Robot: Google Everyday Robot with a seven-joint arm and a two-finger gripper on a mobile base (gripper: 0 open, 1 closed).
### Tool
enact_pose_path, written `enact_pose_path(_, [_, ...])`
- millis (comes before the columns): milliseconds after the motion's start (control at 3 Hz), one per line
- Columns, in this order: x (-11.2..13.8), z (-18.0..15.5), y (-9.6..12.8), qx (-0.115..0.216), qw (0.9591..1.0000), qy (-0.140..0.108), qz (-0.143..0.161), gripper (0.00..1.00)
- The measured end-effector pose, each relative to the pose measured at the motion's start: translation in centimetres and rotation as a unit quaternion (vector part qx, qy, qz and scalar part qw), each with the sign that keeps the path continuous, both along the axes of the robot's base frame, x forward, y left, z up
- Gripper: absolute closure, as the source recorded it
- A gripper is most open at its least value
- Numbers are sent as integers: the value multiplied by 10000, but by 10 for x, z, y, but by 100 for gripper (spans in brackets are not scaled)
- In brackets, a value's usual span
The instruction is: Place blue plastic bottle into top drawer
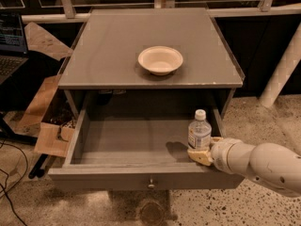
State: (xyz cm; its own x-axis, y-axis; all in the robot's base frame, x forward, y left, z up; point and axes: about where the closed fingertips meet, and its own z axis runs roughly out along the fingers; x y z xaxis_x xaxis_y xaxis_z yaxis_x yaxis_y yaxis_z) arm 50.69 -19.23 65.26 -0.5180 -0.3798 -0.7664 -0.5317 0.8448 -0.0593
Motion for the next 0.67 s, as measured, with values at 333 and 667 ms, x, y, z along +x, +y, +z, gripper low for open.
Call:
enact_pose_path(333, [0, 0, 0, 0, 10000, 0, 0, 35])
enact_pose_path(667, [0, 1, 1, 6, 10000, -19, 24, 12])
